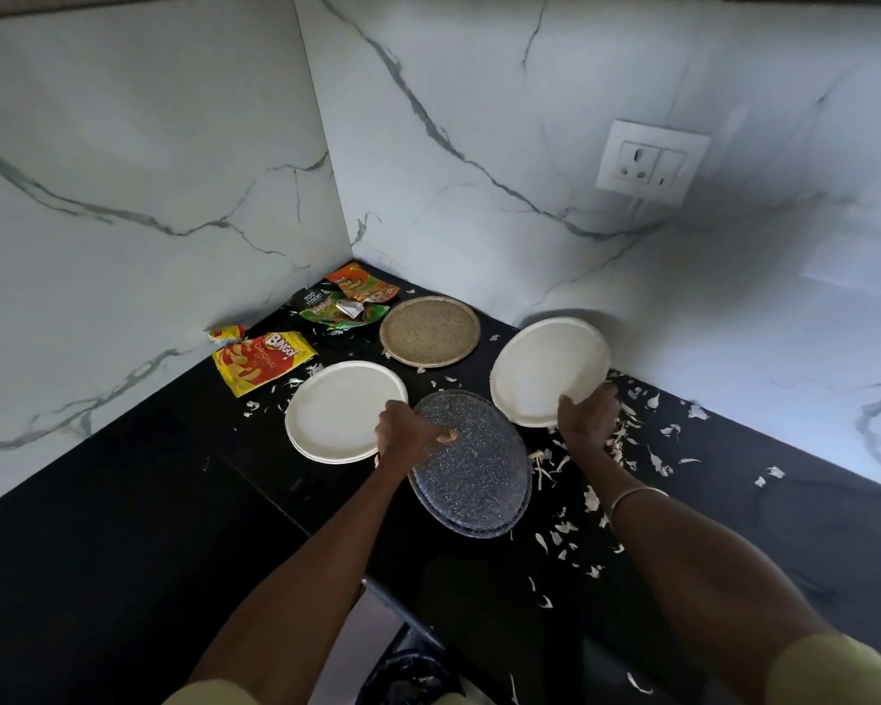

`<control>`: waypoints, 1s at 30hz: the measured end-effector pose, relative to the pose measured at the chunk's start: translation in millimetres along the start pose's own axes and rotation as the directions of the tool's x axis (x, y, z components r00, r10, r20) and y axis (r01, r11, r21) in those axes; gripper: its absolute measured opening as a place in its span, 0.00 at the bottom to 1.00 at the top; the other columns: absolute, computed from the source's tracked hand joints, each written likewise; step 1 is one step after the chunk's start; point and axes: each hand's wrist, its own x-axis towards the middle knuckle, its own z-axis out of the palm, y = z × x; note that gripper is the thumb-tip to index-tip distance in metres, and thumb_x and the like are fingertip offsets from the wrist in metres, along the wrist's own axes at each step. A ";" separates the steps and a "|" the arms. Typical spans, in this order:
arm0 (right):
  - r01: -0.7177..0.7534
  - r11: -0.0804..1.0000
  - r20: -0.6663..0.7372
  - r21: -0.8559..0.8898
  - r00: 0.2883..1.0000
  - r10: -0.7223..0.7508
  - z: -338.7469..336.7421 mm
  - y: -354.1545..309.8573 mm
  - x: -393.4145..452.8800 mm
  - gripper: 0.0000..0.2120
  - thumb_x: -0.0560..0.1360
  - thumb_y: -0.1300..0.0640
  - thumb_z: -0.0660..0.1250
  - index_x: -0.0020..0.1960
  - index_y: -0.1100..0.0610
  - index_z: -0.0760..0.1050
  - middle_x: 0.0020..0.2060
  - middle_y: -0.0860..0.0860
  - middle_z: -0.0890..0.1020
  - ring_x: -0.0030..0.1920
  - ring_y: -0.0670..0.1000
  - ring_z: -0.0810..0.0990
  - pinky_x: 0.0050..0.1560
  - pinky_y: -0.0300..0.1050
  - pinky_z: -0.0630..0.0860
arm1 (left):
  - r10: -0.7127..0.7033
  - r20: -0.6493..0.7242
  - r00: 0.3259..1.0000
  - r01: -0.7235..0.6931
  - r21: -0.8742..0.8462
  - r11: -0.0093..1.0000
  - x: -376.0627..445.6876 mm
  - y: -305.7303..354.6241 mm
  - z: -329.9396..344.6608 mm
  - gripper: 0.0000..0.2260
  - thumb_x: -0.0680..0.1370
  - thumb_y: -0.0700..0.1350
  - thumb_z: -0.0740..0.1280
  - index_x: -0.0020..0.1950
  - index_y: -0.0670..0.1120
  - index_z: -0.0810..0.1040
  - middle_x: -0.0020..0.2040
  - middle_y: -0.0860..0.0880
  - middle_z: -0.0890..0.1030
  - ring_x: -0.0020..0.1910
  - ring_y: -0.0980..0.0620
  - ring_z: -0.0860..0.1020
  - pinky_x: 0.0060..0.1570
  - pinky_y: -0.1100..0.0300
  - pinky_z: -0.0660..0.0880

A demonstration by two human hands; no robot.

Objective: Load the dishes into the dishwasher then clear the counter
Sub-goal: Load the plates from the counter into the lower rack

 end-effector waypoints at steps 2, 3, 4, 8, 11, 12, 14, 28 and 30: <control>0.053 0.998 0.012 0.042 0.998 -0.054 -2.5 -8.7 -8.9 0.22 0.73 0.65 0.69 0.63 0.65 0.63 0.61 0.66 0.75 0.62 0.67 0.75 0.58 0.58 0.74 | 0.047 0.024 0.999 -0.047 -0.029 0.998 -1.4 9.5 -9.1 0.37 0.61 0.54 0.82 0.62 0.36 0.73 0.59 0.40 0.79 0.61 0.40 0.76 0.55 0.52 0.73; 0.075 0.996 0.015 0.054 0.997 -0.076 -4.9 -13.3 -14.0 0.21 0.74 0.66 0.67 0.63 0.64 0.63 0.60 0.66 0.76 0.61 0.66 0.75 0.58 0.58 0.75 | 0.076 0.048 0.996 -0.074 -0.053 0.996 -3.2 13.1 -13.3 0.34 0.62 0.54 0.82 0.59 0.36 0.74 0.57 0.40 0.79 0.59 0.41 0.78 0.53 0.53 0.74; 0.096 0.994 0.015 0.053 0.995 -0.097 -6.4 -16.4 -18.7 0.20 0.75 0.67 0.66 0.63 0.63 0.63 0.59 0.66 0.77 0.61 0.66 0.76 0.57 0.58 0.75 | 0.096 0.079 0.992 -0.089 -0.087 0.992 -6.7 16.3 -18.2 0.30 0.63 0.52 0.81 0.56 0.37 0.76 0.54 0.40 0.80 0.55 0.41 0.79 0.50 0.53 0.76; 0.222 0.975 -0.009 -0.020 0.975 -0.223 -22.4 -27.2 -39.0 0.17 0.76 0.67 0.63 0.63 0.61 0.66 0.54 0.65 0.79 0.55 0.66 0.78 0.50 0.56 0.75 | 0.203 0.145 0.968 -0.155 -0.288 0.945 -20.9 25.3 -29.2 0.14 0.67 0.44 0.77 0.42 0.39 0.74 0.45 0.39 0.80 0.41 0.43 0.80 0.32 0.53 0.81; 0.305 0.947 -0.029 -0.098 0.950 -0.310 -39.7 -23.6 -56.4 0.14 0.76 0.66 0.62 0.61 0.61 0.70 0.52 0.65 0.81 0.52 0.66 0.79 0.49 0.58 0.76 | 0.282 0.115 0.953 -0.236 -0.302 0.923 -39.7 31.8 -34.5 0.11 0.74 0.43 0.70 0.48 0.35 0.78 0.45 0.37 0.81 0.38 0.43 0.81 0.27 0.53 0.80; 0.326 0.938 -0.046 -0.118 0.942 -0.333 -45.6 -21.0 -62.6 0.13 0.76 0.66 0.62 0.60 0.61 0.70 0.51 0.64 0.81 0.51 0.66 0.80 0.49 0.60 0.78 | 0.302 0.106 0.947 -0.260 -0.294 0.920 -46.6 34.7 -36.0 0.08 0.76 0.41 0.68 0.47 0.35 0.77 0.45 0.37 0.80 0.38 0.42 0.81 0.27 0.53 0.81; 0.340 0.931 -0.091 -0.131 0.931 -0.353 -60.3 -12.0 -79.2 0.12 0.76 0.66 0.61 0.60 0.62 0.72 0.51 0.64 0.82 0.51 0.66 0.80 0.50 0.62 0.79 | 0.373 0.091 0.923 -0.339 -0.265 0.903 -61.4 37.5 -37.9 0.05 0.76 0.40 0.66 0.45 0.38 0.76 0.45 0.36 0.81 0.42 0.38 0.83 0.35 0.48 0.82; 0.154 0.980 -0.378 -0.123 0.906 -0.190 -184.6 77.6 -212.8 0.12 0.77 0.62 0.60 0.60 0.57 0.72 0.51 0.63 0.81 0.53 0.67 0.78 0.49 0.53 0.73 | 0.721 0.071 0.689 -0.708 -0.149 0.691 -184.3 10.9 -11.3 0.11 0.78 0.44 0.66 0.55 0.37 0.75 0.52 0.39 0.81 0.52 0.39 0.79 0.48 0.52 0.71; 0.140 0.982 -0.402 -0.125 0.898 -0.180 -204.9 94.8 -232.6 0.12 0.77 0.62 0.60 0.60 0.58 0.72 0.51 0.63 0.81 0.52 0.67 0.78 0.48 0.53 0.74 | 0.744 0.102 0.660 -0.726 -0.168 0.667 -210.6 0.8 -4.2 0.10 0.78 0.43 0.65 0.55 0.38 0.75 0.50 0.41 0.81 0.50 0.43 0.79 0.46 0.53 0.71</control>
